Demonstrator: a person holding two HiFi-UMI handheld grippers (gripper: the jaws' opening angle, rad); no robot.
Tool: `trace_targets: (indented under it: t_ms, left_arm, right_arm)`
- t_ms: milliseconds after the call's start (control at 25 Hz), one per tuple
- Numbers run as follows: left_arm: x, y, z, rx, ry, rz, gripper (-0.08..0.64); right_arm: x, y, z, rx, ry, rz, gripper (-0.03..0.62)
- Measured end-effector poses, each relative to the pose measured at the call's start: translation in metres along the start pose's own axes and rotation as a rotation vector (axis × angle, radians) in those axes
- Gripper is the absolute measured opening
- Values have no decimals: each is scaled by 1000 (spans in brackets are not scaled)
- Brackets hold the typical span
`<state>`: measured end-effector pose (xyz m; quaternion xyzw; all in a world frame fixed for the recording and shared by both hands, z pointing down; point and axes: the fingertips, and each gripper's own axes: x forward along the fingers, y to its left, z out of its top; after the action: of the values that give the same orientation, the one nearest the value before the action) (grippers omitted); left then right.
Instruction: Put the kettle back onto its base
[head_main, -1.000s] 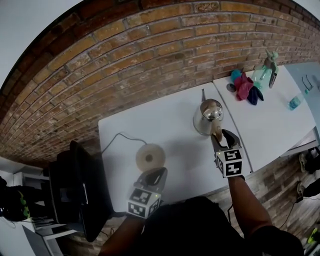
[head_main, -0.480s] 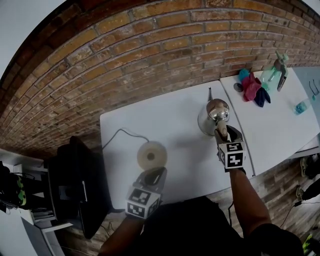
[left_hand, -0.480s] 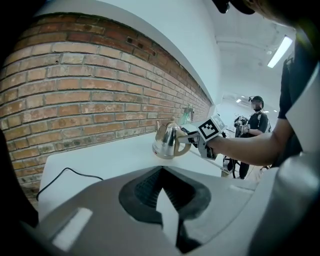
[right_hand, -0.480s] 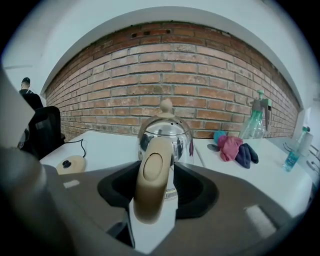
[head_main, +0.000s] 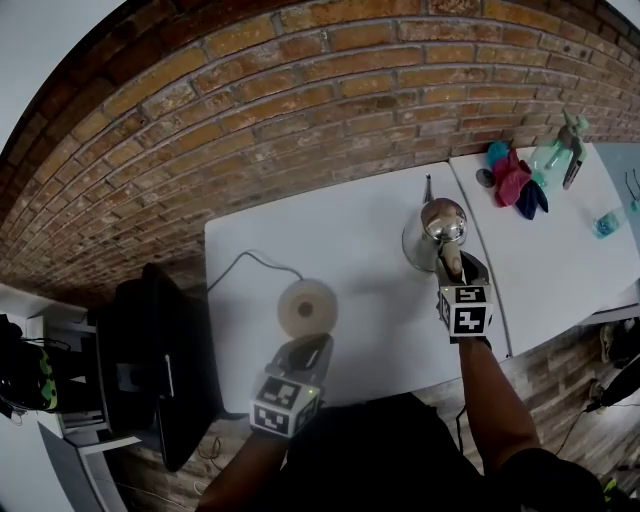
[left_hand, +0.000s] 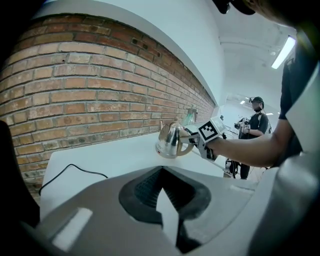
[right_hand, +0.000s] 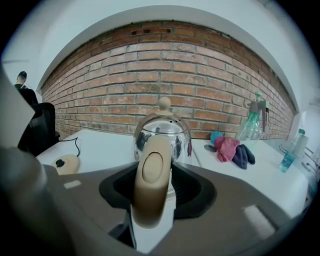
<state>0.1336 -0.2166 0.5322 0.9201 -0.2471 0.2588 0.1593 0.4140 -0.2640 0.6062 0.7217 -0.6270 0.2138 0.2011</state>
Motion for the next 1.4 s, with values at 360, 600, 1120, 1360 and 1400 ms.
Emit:
trace_targets:
  t_ms: [360,600,1120,1360,1400]
  left_arm:
    - [-9,3,-2,-7,-14,25,0]
    - [-14,5,-2,-10,-19,33,0]
    - [-29,11,-7,-16,-35,61,0]
    - [-38,11,-6,-18,-48,75,0]
    - [-40,11,-5,-18,-50,77,0]
  right_arm:
    - [2,-5,-2,36,-5,-3,163]
    - [4,-7,4,48,-12,-1,161]
    - [-12,4,67,40,-199,46,141]
    - [-11,7,92,-2,-226,52,87]
    - [-12,6,93,-12,-229,51,87]
